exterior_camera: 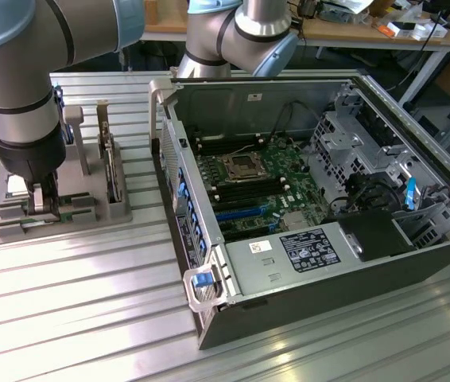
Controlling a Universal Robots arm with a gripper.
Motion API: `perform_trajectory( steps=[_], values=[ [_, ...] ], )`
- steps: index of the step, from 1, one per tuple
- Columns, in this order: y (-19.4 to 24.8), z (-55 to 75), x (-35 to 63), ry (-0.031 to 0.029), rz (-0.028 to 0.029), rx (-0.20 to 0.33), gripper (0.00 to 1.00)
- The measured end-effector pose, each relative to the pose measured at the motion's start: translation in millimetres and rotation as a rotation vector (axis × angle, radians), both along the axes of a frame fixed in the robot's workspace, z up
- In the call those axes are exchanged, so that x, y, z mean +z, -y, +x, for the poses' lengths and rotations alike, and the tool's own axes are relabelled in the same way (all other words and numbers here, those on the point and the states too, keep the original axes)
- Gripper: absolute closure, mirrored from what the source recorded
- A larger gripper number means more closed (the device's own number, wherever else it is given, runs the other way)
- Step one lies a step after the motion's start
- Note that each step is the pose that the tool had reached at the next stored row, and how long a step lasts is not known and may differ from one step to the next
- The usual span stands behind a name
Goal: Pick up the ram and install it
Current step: 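Pick up the ram and move it above insertion slot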
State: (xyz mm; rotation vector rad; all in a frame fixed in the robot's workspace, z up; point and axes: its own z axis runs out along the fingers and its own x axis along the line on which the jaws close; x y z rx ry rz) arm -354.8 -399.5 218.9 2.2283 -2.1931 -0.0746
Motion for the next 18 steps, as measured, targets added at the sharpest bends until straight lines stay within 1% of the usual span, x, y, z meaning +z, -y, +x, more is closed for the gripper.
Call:
perform_trajectory(
  steps=[9, 12, 18],
  values=[
    [0.0, -0.7, -6.0, -0.0001, -0.0001, 0.0, 0.64],
    [0.0, -3.0, -8.8, 0.0, 0.0, 0.0, 0.64],
    [0.0, -3.5, -9.2, 0.0, 0.0, 0.0, 0.64]
  ],
)
